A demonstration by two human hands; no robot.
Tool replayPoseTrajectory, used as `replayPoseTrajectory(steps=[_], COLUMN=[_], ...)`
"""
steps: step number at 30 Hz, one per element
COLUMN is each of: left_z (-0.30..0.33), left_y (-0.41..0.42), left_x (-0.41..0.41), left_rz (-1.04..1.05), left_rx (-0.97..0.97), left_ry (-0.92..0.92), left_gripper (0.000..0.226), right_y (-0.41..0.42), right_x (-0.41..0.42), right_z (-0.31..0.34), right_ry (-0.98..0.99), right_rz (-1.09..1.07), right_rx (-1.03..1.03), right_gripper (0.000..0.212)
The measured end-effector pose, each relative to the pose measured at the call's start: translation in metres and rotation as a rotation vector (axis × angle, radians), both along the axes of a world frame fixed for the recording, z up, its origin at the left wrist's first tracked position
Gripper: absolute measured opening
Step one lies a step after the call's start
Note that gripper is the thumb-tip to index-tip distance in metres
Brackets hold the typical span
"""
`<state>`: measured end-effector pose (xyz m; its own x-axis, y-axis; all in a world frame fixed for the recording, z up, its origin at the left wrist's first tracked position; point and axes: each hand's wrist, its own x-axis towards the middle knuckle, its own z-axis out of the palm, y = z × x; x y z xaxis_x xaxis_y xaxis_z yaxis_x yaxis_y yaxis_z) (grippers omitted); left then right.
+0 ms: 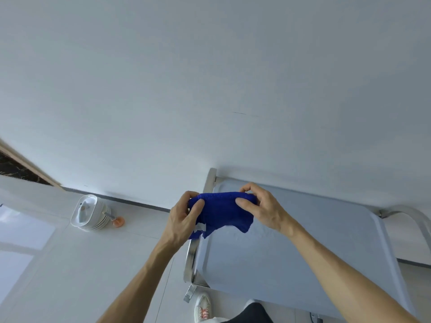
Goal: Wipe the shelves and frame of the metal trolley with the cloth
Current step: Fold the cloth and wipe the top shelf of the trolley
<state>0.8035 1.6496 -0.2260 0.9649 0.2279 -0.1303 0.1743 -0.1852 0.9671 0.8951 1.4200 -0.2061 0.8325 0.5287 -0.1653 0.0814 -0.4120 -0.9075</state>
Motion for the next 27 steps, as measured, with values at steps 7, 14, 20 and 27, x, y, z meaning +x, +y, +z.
replayPoseTrajectory(steps=[7, 14, 20, 27], left_z=[-0.023, -0.052, -0.061, -0.058], left_y=[-0.065, -0.108, -0.106, -0.084], left_x=[-0.011, -0.007, 0.03, 0.037], left_rz=[-0.19, -0.284, -0.224, -0.283], left_rx=[-0.015, 0.003, 0.196, 0.407], left_ry=[0.051, 0.174, 0.157, 0.046], left_gripper=[0.021, 0.015, 0.016, 0.017], right_y=[-0.077, -0.121, -0.129, -0.109], right_x=[-0.058, -0.08, -0.046, -0.06], right_z=[-0.024, -0.054, -0.074, -0.112], right_ry=[0.007, 0.089, 0.096, 0.166], right_rz=[-0.204, -0.345, -0.537, -0.358], right_rx=[0.011, -0.101, -0.238, -0.349], right_gripper=[0.006, 0.013, 0.026, 0.027])
